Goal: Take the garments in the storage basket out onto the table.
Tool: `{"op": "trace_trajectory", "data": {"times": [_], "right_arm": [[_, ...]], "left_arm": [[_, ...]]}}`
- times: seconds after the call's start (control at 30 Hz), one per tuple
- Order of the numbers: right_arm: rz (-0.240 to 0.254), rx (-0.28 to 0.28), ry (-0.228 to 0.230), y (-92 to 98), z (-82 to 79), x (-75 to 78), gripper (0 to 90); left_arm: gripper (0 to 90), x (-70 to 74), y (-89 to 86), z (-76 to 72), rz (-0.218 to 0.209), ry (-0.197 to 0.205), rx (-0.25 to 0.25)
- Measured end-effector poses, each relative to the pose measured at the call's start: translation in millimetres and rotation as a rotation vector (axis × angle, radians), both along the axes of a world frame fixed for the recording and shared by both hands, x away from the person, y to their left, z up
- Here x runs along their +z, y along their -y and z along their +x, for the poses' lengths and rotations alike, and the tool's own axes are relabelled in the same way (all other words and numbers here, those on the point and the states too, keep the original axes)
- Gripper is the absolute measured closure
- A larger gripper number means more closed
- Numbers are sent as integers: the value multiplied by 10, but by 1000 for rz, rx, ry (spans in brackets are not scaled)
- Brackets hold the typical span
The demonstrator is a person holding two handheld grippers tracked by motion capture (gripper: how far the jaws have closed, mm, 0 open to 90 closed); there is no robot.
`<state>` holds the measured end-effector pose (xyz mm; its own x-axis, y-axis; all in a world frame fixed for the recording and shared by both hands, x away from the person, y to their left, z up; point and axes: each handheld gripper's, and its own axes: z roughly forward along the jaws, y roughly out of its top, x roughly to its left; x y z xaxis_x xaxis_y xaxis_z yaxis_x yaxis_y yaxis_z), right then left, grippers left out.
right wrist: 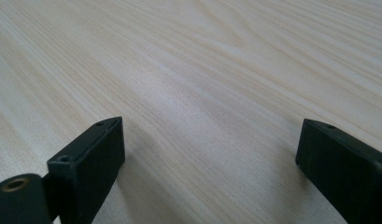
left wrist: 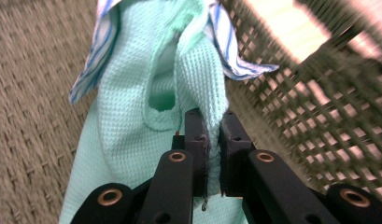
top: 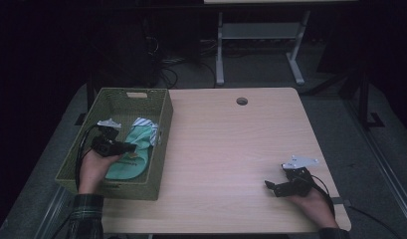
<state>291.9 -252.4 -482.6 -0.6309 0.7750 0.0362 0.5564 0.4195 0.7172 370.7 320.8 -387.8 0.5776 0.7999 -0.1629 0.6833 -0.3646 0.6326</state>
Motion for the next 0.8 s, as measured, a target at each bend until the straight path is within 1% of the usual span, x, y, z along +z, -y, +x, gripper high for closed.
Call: {"op": "trace_trajectory", "data": {"times": [0.03, 0.13, 0.2, 0.33, 0.4, 0.43, 0.53, 0.67, 0.7, 0.8], "right_arm": [[0, 0, 0, 0, 0, -1, 77], [0, 0, 0, 0, 0, 0, 77], [1, -1, 0, 0, 0, 0, 77], [0, -1, 0, 0, 0, 0, 77], [0, -1, 0, 0, 0, 0, 77], [-1, 0, 0, 0, 0, 0, 77], [0, -1, 0, 0, 0, 0, 77], [0, 0, 0, 0, 0, 0, 77], [-1, 0, 0, 0, 0, 0, 77], [0, 0, 0, 0, 0, 0, 77]], "left_arm": [[837, 19, -12, -8, -19, 11, 1], [837, 62, -35, -22, -58, 34, -3], [838, 91, -42, -35, -94, 47, 5], [838, 152, -66, -59, -129, 75, 5], [838, 184, -79, -71, -154, 90, 1], [838, 203, -81, -82, -184, 98, 0], [838, 255, -88, -102, -222, 124, -7], [838, 328, -99, -130, -241, 163, -8], [838, 344, -100, -139, -252, 171, -4], [838, 401, -114, -152, -265, 197, -15]]}}
